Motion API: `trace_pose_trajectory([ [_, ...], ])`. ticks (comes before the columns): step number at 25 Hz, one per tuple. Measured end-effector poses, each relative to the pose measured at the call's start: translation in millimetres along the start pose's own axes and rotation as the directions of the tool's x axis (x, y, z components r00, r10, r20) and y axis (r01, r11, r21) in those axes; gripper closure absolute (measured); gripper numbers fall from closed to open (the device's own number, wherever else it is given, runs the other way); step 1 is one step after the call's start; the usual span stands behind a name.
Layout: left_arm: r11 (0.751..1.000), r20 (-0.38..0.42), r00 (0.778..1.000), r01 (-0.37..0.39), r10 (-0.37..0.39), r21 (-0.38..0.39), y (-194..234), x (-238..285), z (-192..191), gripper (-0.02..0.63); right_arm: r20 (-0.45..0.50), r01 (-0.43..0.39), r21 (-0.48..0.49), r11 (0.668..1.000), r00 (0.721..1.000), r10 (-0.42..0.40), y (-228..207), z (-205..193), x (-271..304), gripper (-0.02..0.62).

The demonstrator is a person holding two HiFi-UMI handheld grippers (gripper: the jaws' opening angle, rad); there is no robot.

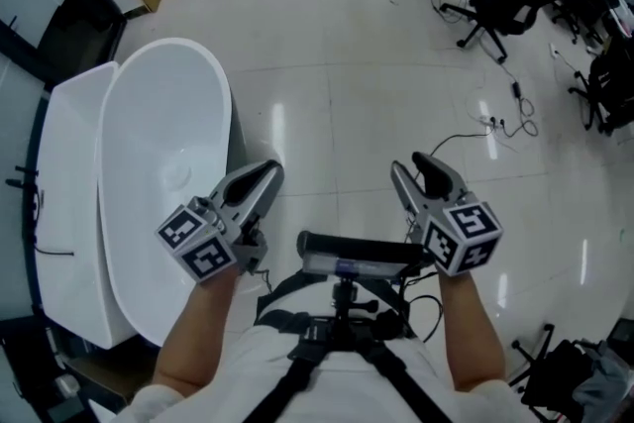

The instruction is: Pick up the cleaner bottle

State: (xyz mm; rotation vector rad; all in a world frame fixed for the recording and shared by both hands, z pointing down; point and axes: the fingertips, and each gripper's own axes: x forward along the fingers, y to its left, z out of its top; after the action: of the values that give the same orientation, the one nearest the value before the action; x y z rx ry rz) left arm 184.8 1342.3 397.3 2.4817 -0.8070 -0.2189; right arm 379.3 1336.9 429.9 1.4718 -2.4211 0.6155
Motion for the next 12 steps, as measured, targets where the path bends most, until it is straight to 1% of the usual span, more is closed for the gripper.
trace_pose_trajectory([
  [3,1.000,0.001,1.000,0.011,-0.011,-0.002,25,1,17,0.554,-0.006,0.016,0.004,1.000,1.000,-0.016,8,16,22,0.419],
  [6,1.000,0.004,1.000,0.018,-0.018,-0.002,39,4,24,0.554,-0.010,0.018,-0.002,1.000,1.000,-0.018,15,29,35,0.419],
  [9,1.000,0.007,1.000,0.018,-0.018,-0.012,48,8,28,0.554,-0.010,0.026,-0.004,1.000,1.000,-0.026,6,30,48,0.419],
  [12,1.000,-0.001,1.000,0.007,-0.007,-0.020,70,22,35,0.554,-0.013,0.034,0.010,0.999,0.999,-0.034,-6,41,72,0.419],
])
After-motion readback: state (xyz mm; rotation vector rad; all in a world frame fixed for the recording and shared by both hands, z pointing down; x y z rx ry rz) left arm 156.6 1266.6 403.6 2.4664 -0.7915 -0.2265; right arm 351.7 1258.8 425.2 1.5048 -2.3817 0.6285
